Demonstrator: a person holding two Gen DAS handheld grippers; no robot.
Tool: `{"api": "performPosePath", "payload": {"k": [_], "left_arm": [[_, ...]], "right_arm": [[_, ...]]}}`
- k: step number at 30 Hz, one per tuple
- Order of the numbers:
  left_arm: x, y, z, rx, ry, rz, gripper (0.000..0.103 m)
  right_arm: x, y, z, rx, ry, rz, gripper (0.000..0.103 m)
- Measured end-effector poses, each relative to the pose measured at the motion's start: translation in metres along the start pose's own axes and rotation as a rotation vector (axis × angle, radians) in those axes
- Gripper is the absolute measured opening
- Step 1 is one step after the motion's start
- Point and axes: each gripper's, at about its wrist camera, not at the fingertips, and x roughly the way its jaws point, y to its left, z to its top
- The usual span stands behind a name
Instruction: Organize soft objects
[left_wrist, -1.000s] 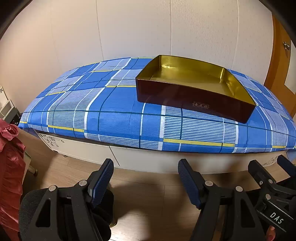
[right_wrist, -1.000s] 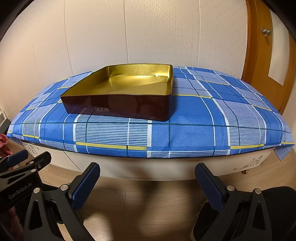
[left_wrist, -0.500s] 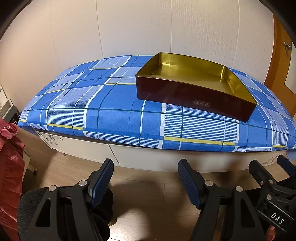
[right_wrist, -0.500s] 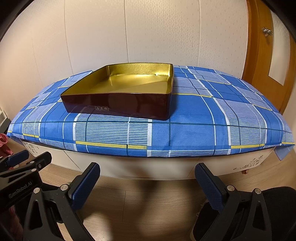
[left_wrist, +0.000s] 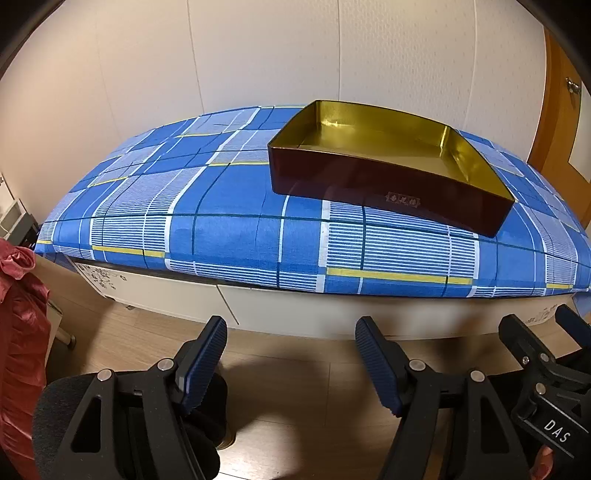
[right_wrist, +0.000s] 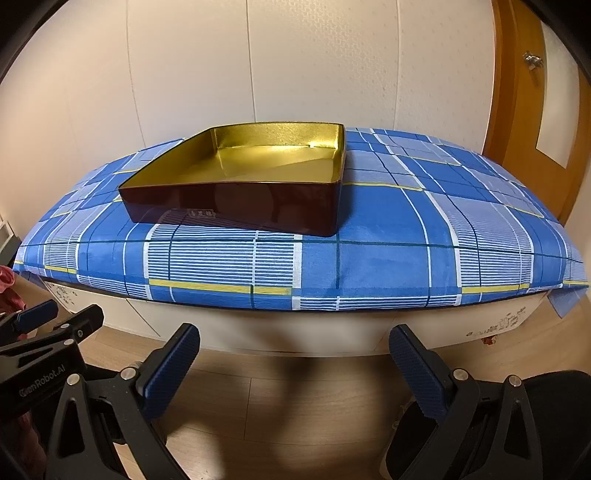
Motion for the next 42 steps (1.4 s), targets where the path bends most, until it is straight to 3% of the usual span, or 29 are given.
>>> {"api": "performPosePath", "payload": {"k": [11, 15, 22, 27, 31, 34, 38, 40, 42], "left_arm": [[0.001, 0.001, 0.001, -0.005, 0.005, -0.002, 0.073], [0.01, 0.005, 0.0, -0.015, 0.054, -0.053, 0.073], [0.035, 0.024, -0.009, -0.099, 0.188, -0.227, 0.073], [0.046, 0.032, -0.015, -0.109, 0.235, -0.233, 0.073], [0.056, 0.042, -0.021, -0.177, 0.292, -0.333, 0.073], [0.064, 0.044, -0.027, -0.203, 0.334, -0.319, 0.071], [0.062, 0.043, -0.034, -0.161, 0.277, -0.295, 0.071], [0.06, 0.038, -0.034, -0.122, 0.253, -0.318, 0.071], [0.063, 0.034, -0.036, -0.102, 0.272, -0.377, 0.072]], "right_arm": [[0.001, 0.002, -0.001, -0.007, 0.007, 0.008, 0.103], [0.006, 0.003, -0.003, -0.031, 0.03, 0.038, 0.103], [0.025, 0.022, -0.021, -0.216, 0.114, 0.122, 0.103], [0.068, 0.036, -0.052, -0.41, 0.322, 0.055, 0.103], [0.102, 0.049, -0.084, -0.618, 0.452, 0.005, 0.103], [0.114, 0.058, -0.096, -0.766, 0.416, -0.027, 0.103], [0.14, 0.057, -0.105, -0.972, 0.397, -0.111, 0.103], [0.156, 0.053, -0.101, -1.002, 0.397, -0.152, 0.103], [0.165, 0.049, -0.094, -0.985, 0.402, -0.131, 0.103]]}}
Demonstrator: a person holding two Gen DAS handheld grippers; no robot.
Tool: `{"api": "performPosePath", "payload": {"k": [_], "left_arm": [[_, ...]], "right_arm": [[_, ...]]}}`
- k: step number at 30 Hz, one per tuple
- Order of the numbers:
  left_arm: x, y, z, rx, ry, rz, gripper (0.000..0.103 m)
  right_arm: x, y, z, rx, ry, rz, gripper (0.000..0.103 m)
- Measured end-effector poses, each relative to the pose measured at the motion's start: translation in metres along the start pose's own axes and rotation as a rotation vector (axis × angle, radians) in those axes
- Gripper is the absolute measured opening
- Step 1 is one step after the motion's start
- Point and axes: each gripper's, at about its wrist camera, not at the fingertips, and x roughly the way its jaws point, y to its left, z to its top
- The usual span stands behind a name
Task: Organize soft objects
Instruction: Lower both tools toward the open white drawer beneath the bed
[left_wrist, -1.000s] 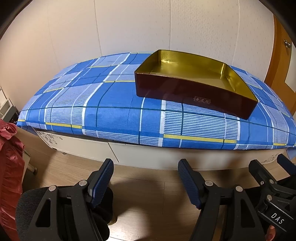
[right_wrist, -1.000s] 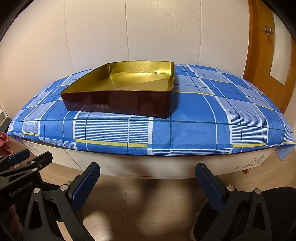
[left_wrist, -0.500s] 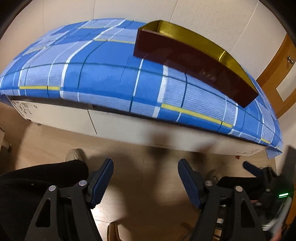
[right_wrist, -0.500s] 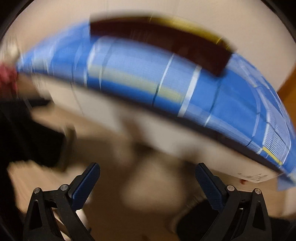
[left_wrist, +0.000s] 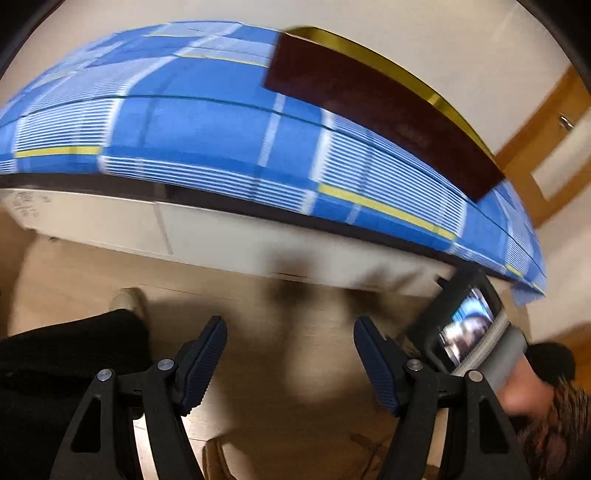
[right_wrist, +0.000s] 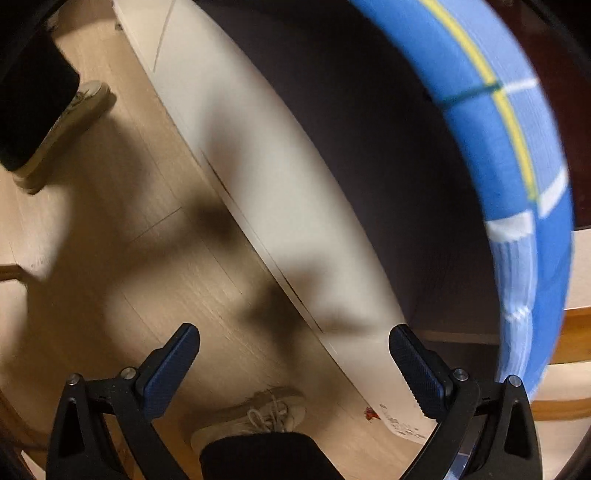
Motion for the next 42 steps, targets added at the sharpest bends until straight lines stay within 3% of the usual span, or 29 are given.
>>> {"api": "performPosePath", "payload": {"k": [3, 6, 14, 17, 25, 30, 35, 42], "left_arm": [[0.01, 0.002, 0.0, -0.012, 0.048, -0.044, 0.073], [0.015, 0.002, -0.003, -0.002, 0.055, -0.019, 0.073], [0.024, 0.005, -0.007, 0.004, 0.083, 0.013, 0.074], [0.022, 0.003, -0.005, 0.004, 0.093, 0.022, 0.074], [0.033, -0.006, 0.001, 0.093, 0.13, 0.13, 0.074], [0.056, -0.018, 0.01, 0.22, 0.202, 0.142, 0.088], [0.083, -0.032, 0.021, 0.425, 0.242, 0.234, 0.088], [0.134, -0.034, 0.049, 0.607, 0.309, 0.304, 0.088]], "right_arm": [[0.006, -0.004, 0.006, -0.04, -0.026, -0.038, 0.103], [0.016, -0.005, 0.011, -0.104, -0.042, -0.096, 0.103], [0.064, -0.008, 0.009, -0.179, 0.067, -0.097, 0.103], [0.068, 0.001, 0.01, -0.229, 0.067, -0.142, 0.103], [0.071, 0.015, 0.002, -0.318, 0.07, -0.234, 0.103], [0.058, 0.015, -0.001, -0.302, 0.058, -0.205, 0.103], [0.044, 0.02, -0.009, -0.324, 0.047, -0.198, 0.103], [0.026, 0.026, -0.013, -0.335, 0.039, -0.186, 0.103]]}}
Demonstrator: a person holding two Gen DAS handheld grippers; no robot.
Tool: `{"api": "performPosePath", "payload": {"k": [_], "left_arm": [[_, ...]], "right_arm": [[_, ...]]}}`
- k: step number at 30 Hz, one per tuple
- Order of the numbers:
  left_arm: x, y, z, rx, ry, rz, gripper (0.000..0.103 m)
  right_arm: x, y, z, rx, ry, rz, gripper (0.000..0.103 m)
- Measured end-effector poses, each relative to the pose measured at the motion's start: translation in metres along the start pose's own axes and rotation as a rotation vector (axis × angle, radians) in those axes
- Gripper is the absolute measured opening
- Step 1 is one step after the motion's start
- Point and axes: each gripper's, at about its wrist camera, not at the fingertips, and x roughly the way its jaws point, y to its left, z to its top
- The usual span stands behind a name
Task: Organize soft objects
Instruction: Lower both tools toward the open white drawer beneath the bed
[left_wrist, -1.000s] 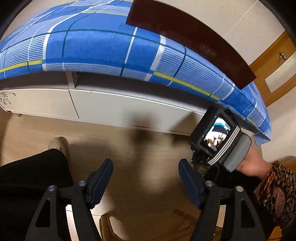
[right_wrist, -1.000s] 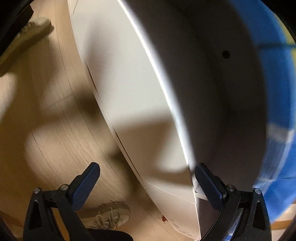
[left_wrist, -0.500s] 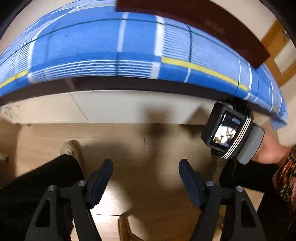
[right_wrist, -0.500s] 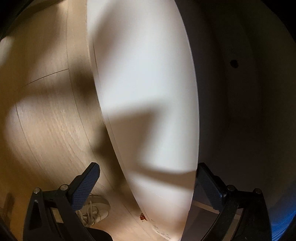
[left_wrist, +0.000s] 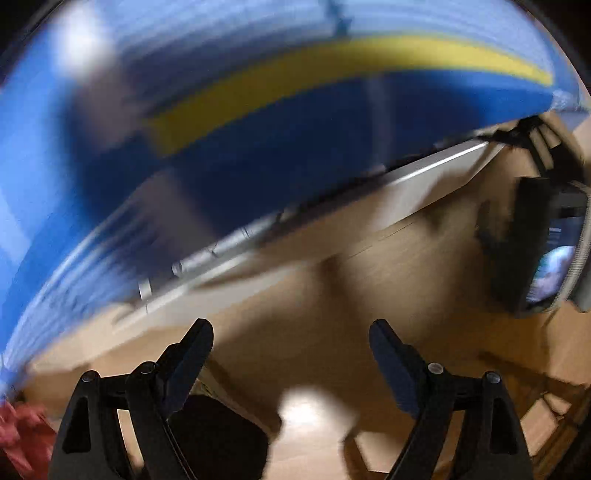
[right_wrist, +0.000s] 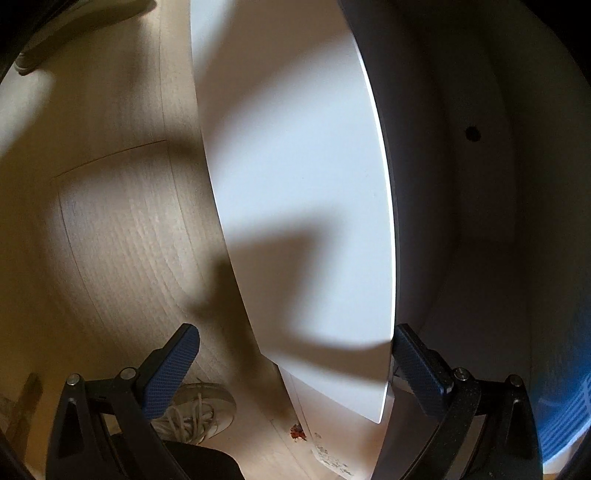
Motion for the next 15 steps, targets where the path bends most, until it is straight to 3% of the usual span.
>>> {"api": "performPosePath", "payload": {"k": [4, 6, 15], "left_arm": [[0.013, 0.008, 0.01, 0.028, -0.015, 0.027, 0.088], [0.016, 0.014, 0.015, 0.019, -0.03, 0.004, 0.099], [0.024, -0.002, 0.006, 0.15, -0.024, 0.083, 0.1]], "right_arm": [[0.005, 0.008, 0.002, 0.003, -0.006, 0.009, 0.103], [0.008, 0.01, 0.002, 0.015, -0.008, 0.019, 0.103], [0.007, 0.014, 0.003, 0.023, -0.005, 0.047, 0.103]]}}
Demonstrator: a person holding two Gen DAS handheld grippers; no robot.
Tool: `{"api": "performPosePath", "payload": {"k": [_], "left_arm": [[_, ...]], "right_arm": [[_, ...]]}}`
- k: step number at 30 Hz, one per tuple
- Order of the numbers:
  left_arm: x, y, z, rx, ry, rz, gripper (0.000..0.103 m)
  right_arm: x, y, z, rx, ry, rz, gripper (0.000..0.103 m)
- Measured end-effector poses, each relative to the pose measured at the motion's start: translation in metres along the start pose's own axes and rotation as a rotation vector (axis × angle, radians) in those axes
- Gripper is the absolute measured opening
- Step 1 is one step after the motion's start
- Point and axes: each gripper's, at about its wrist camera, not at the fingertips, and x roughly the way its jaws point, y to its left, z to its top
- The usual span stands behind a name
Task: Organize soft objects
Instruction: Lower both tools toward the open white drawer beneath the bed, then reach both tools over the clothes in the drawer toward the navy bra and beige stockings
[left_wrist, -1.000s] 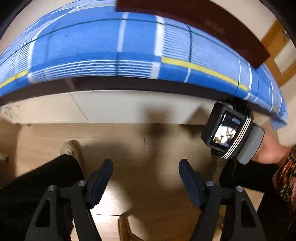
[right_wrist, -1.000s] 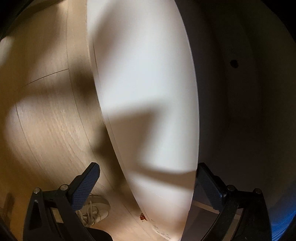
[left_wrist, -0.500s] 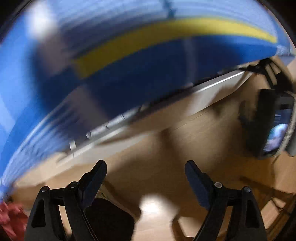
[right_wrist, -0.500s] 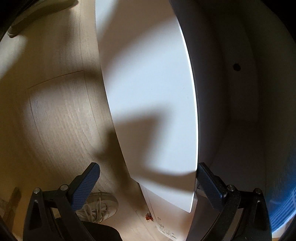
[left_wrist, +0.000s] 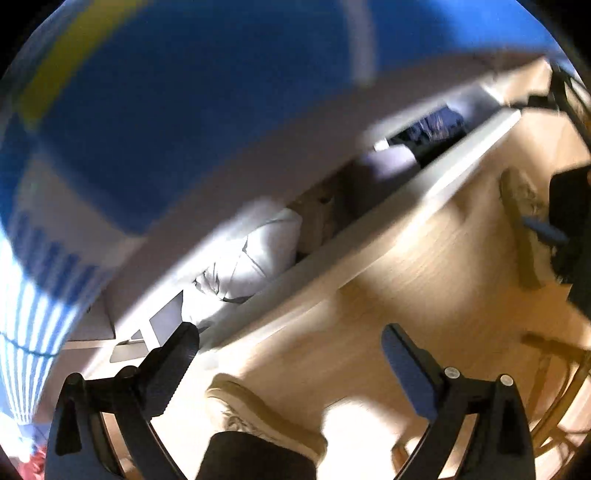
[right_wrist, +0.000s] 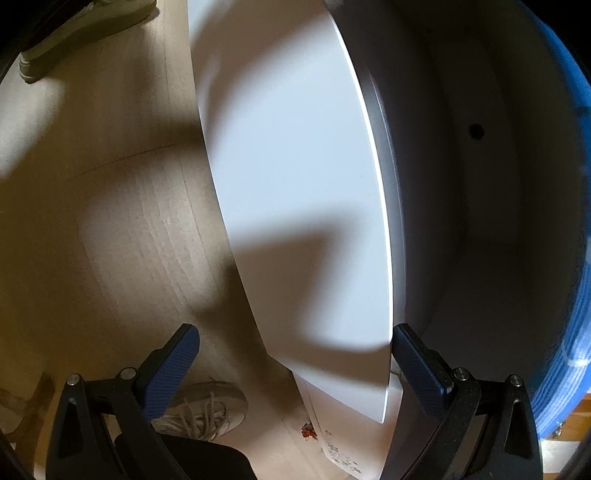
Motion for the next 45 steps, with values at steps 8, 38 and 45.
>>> {"api": "performPosePath", "payload": {"k": [8, 38, 45], "left_arm": [[-0.008, -0.011, -0.013, 0.049, 0.028, -0.004, 0.102], [-0.062, 0.014, -0.014, -0.23, -0.039, -0.236, 0.102], [-0.03, 0.063, -0.021, -0.575, 0.012, -0.204, 0.102]], "right_arm": [[-0.009, 0.016, -0.005, -0.005, 0.013, 0.039, 0.103], [-0.098, -0.058, -0.038, 0.666, -0.089, 0.564, 0.103], [-0.038, -0.083, -0.051, 1.067, 0.086, 0.658, 0.103]]}}
